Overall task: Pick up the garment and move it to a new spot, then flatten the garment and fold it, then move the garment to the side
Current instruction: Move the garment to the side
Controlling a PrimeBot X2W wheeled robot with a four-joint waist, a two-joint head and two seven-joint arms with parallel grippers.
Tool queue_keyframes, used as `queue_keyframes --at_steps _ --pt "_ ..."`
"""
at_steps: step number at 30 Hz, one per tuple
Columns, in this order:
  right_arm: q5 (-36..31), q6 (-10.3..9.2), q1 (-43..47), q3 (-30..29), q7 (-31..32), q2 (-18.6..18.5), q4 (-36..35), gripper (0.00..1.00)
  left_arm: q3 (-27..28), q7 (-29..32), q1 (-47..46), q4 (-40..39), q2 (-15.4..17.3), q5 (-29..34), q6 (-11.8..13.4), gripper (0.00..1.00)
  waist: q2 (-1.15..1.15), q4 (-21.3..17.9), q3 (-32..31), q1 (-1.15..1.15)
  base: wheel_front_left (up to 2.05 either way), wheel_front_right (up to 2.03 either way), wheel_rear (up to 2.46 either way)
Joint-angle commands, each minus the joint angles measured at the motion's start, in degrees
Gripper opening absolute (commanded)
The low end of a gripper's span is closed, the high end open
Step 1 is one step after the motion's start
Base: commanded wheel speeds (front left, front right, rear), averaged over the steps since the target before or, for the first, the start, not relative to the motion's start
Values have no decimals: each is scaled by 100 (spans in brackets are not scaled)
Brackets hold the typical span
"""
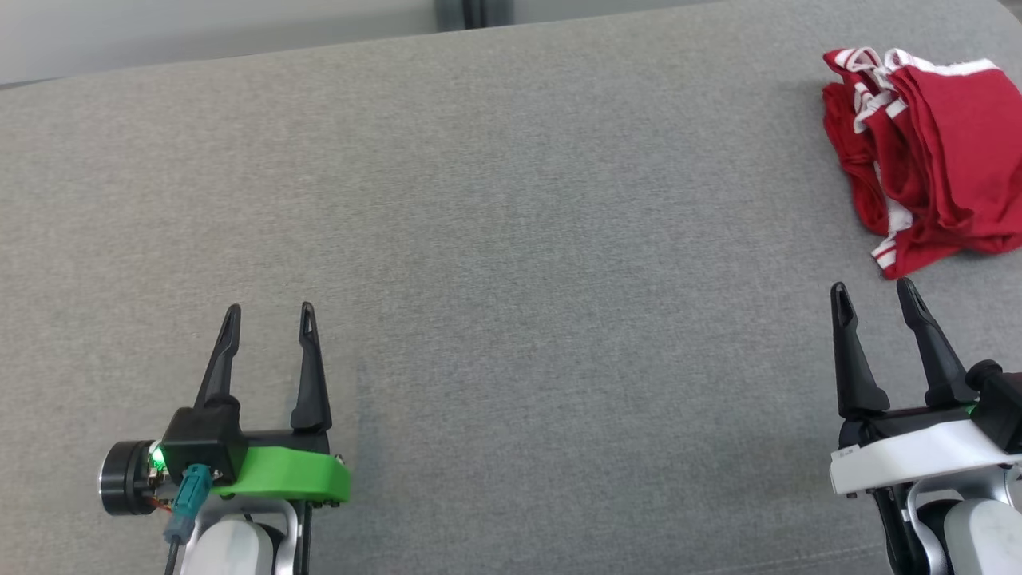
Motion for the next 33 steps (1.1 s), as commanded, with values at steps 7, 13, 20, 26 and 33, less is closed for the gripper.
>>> queue_keyframes --at_steps 7,13,20,26,33 --pt "-325 -7 389 -61 323 77 -276 100 145 -19 382 147 101 -59 -105 100 0 677 -756 0 0 0 0" --pt "-453 -7 729 -68 554 107 -452 100 155 -20 657 238 144 -31 -220 100 0 633 -1048 0 0 0 0" --pt "-428 -7 1018 -115 677 150 -520 100 123 -21 833 377 126 3 -307 100 0 591 -1288 0 0 0 0" --pt "-367 -7 1091 -126 694 143 -535 100 122 -20 876 447 106 20 -342 100 0 572 -1358 0 0 0 0" --pt "-346 -7 1091 -97 702 159 -530 100 132 -21 856 527 92 37 -374 100 0 539 -1368 0 0 0 0"
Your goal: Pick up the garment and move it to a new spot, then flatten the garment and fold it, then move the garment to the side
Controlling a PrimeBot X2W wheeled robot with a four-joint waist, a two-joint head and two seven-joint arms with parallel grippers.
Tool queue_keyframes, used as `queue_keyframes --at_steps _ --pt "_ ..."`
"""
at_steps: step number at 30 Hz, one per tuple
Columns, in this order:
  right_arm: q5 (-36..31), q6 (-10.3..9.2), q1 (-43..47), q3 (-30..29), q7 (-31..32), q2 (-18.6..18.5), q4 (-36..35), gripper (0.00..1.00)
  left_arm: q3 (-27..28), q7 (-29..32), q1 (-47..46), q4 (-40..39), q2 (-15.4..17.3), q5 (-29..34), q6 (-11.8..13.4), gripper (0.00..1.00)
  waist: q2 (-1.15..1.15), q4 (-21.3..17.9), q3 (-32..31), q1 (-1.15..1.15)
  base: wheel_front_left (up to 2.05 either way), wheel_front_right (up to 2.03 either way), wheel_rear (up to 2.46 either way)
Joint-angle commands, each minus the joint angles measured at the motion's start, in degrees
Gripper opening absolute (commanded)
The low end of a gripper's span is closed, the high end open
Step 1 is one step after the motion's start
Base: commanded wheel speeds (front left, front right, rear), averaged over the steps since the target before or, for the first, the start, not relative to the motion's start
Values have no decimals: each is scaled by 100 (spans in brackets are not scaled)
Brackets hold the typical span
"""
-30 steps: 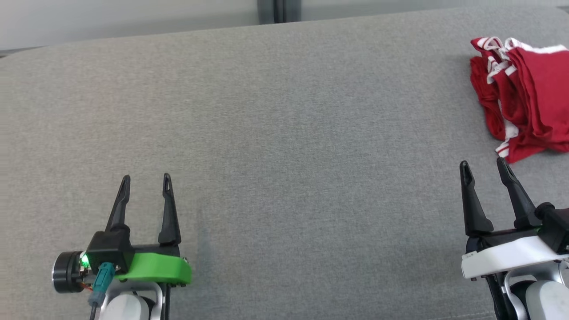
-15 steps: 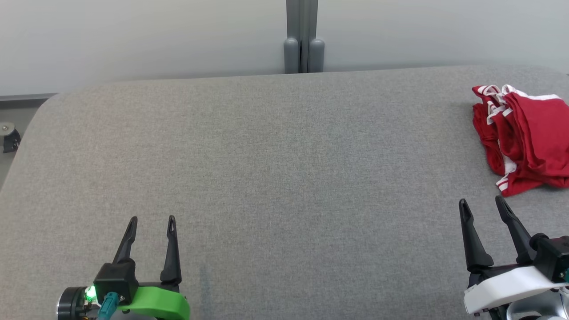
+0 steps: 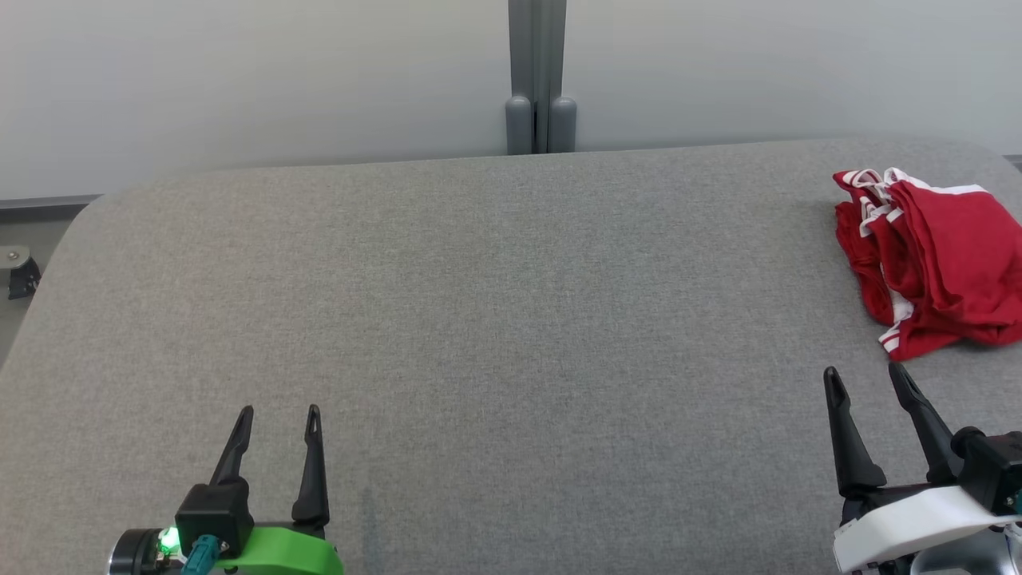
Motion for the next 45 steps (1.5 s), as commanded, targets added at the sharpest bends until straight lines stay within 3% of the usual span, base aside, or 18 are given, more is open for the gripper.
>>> queue_keyframes --at_steps 1,11,12,45 --pt "31 -7 74 4 12 4 -19 100 17 -15 36 25 -4 28 -23 100 0 -3 -3 0 0 0 0" --pt "19 -7 74 -22 74 37 -2 100 -36 -14 -150 166 -41 55 -82 100 0 53 22 0 0 0 0" --pt "2 0 44 -11 56 29 19 0 -34 2 -62 170 -48 42 -55 0 0 49 19 0 0 0 0" --pt "3192 -1 -570 23 268 41 910 0 588 826 -312 204 -218 -3063 -416 0 0 -26 5 0 0 0 0"
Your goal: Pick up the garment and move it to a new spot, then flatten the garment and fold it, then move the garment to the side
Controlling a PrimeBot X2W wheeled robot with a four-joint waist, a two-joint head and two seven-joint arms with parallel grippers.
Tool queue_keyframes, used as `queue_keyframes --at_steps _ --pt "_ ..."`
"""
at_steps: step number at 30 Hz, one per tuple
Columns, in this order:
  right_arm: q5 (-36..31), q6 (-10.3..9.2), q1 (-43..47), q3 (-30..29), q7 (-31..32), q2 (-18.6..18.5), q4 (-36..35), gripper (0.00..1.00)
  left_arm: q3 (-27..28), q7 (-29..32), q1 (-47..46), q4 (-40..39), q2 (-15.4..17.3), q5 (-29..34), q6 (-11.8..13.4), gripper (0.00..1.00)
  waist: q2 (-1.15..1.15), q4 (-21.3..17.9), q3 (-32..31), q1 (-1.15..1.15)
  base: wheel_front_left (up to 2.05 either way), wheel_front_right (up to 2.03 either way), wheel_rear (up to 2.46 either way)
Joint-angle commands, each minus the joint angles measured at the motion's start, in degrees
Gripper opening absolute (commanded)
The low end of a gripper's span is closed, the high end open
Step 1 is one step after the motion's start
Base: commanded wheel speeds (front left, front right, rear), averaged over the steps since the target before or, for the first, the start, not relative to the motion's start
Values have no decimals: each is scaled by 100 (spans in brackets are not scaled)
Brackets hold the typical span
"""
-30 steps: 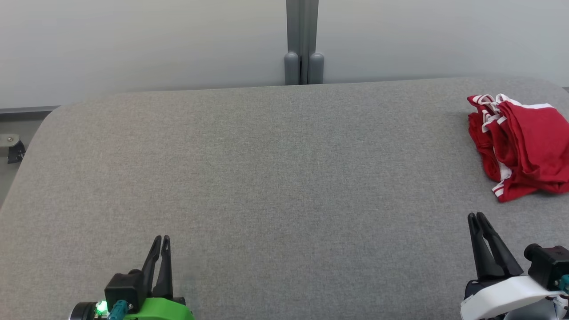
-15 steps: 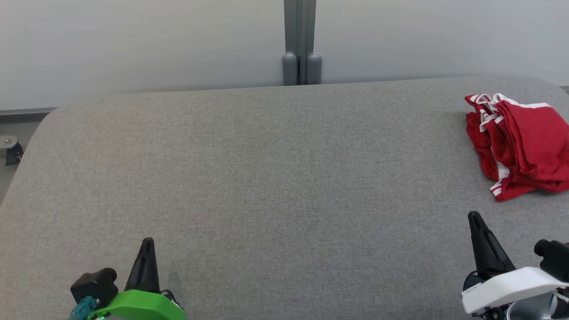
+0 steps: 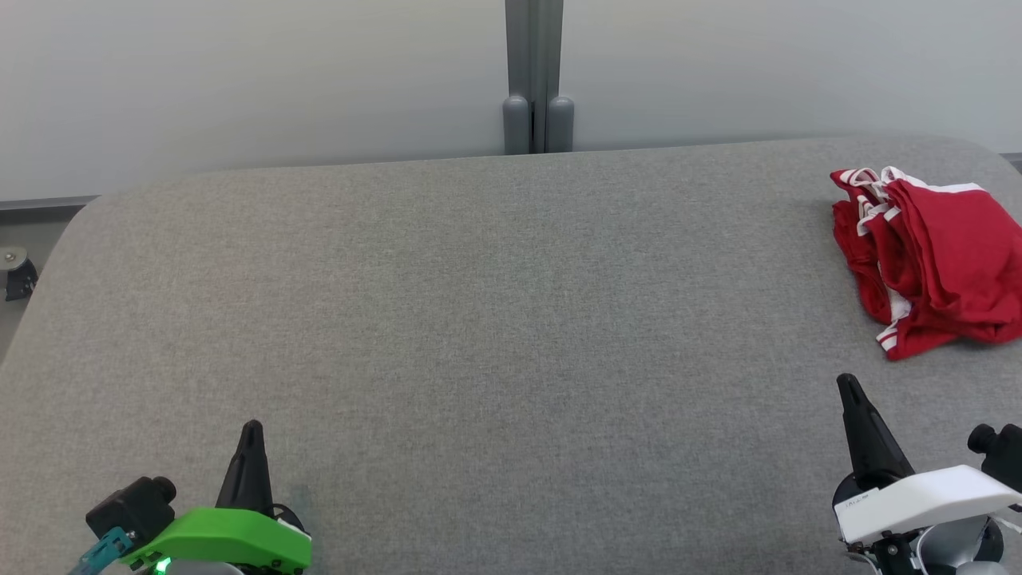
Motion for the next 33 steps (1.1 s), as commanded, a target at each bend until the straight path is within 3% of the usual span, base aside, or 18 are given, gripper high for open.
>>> queue_keyframes --at_steps 1,33 --pt "211 -1 -168 -16 23 -33 -9 0 65 45 -187 -88 6 -216 -43 0 0 -3 -1 0 0 0 0" --pt "2414 -1 -614 -72 236 26 592 0 509 630 -378 -105 -105 -2420 -305 0 0 -78 -15 0 0 0 0"
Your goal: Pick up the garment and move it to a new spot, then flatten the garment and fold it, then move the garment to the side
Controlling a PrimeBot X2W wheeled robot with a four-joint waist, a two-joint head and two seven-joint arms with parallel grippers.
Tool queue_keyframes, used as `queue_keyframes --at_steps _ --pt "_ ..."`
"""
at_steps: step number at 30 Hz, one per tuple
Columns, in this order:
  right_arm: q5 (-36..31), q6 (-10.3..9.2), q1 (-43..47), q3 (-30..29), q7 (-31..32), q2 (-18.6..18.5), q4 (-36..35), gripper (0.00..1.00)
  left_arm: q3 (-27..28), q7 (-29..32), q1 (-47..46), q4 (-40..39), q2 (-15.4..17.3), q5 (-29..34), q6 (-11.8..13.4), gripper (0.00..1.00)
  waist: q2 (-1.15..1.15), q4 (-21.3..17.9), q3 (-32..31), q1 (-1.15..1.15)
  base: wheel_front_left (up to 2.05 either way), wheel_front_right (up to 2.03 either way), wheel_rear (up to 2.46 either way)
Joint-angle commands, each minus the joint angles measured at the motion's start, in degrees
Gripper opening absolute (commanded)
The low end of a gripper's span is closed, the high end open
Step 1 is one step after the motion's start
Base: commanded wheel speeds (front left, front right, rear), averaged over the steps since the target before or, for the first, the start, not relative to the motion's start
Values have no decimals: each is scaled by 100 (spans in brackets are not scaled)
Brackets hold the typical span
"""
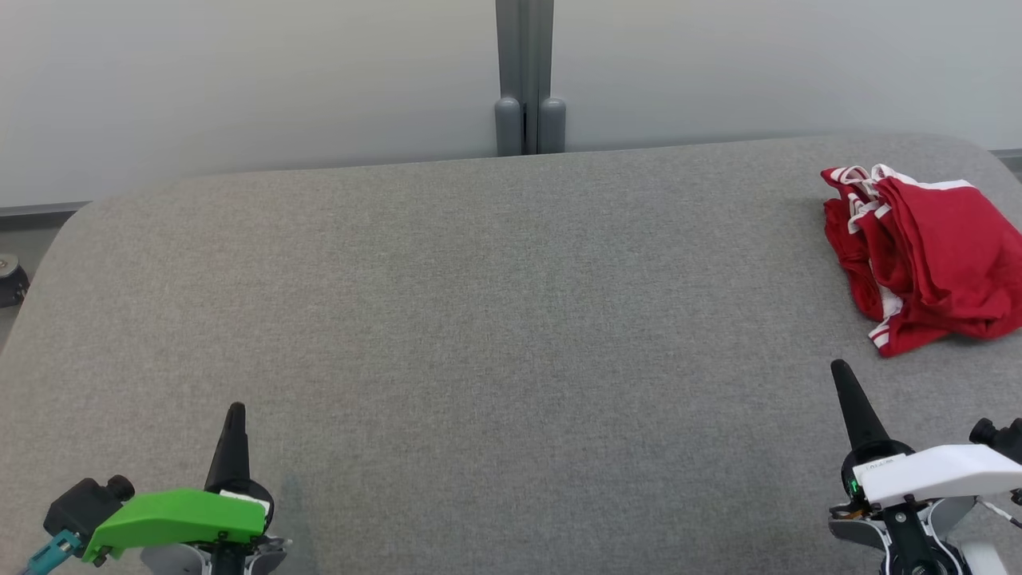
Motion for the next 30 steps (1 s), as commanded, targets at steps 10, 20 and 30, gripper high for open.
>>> queue_keyframes --at_steps 10,20,30 --pt "668 3 -255 -43 86 8 137 0 164 177 -210 -70 -25 -677 -103 0 0 -24 -5 0 0 0 0" --pt "1174 3 -361 -67 148 28 281 0 264 313 -247 -72 -51 -1189 -169 0 0 -48 -9 0 0 0 0" --pt "1633 3 -455 -94 204 51 414 0 362 444 -288 -72 -70 -1662 -219 0 0 -71 -14 0 0 0 0"
